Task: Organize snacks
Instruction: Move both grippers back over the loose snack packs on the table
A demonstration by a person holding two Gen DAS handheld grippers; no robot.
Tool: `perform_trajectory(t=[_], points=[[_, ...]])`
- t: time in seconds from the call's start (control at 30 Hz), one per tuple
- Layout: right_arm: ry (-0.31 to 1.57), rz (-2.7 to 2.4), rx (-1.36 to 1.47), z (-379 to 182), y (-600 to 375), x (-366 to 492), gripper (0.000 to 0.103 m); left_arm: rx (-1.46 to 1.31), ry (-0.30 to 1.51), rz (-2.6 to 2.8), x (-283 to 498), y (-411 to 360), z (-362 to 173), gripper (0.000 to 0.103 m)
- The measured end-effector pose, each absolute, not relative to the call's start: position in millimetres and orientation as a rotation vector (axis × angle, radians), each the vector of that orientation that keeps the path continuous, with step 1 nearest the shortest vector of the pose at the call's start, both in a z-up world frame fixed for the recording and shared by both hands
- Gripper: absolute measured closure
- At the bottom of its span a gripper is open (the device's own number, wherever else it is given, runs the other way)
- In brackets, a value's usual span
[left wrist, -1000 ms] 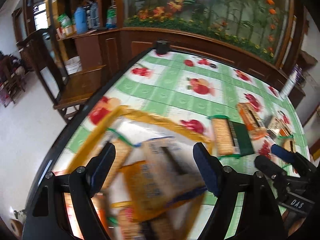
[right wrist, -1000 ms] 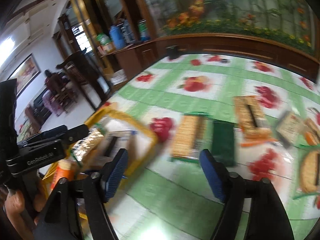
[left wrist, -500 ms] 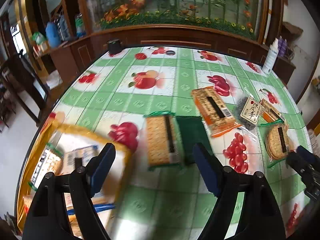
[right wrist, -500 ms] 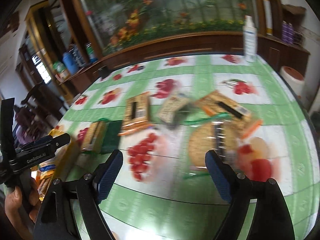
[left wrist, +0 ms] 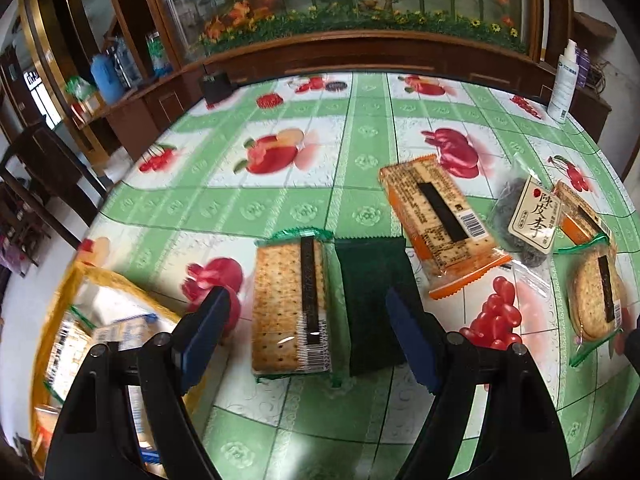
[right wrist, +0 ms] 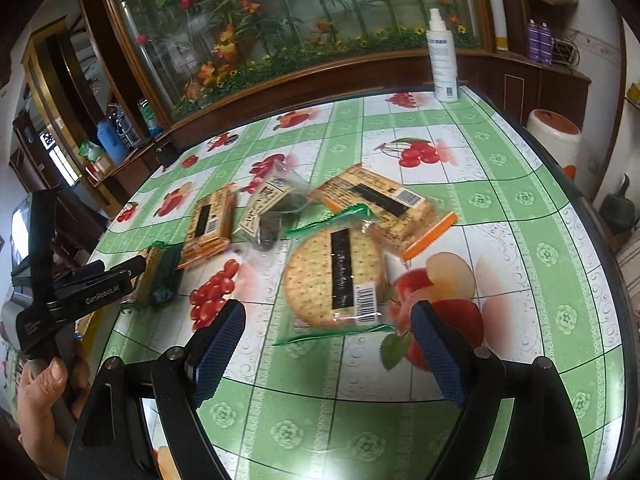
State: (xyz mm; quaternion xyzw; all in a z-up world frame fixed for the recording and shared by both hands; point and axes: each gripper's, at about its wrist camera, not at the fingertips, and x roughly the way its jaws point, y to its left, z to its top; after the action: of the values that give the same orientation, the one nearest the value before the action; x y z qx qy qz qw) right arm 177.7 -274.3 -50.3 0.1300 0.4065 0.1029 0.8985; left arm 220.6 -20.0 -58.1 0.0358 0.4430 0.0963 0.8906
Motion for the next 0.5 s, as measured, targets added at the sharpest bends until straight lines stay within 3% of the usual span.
perform_trajectory(t=[0.33, 0.5], points=[[0.830, 0.328, 0.241, -42, -238, 180, 0.016, -0.030, 0.966, 0.168, 235, 5, -77, 0.023], [0.841, 0.407, 0.195, -41, -196, 191, 0.016, -0.024, 0.960, 0.157, 235, 11, -77, 0.028]])
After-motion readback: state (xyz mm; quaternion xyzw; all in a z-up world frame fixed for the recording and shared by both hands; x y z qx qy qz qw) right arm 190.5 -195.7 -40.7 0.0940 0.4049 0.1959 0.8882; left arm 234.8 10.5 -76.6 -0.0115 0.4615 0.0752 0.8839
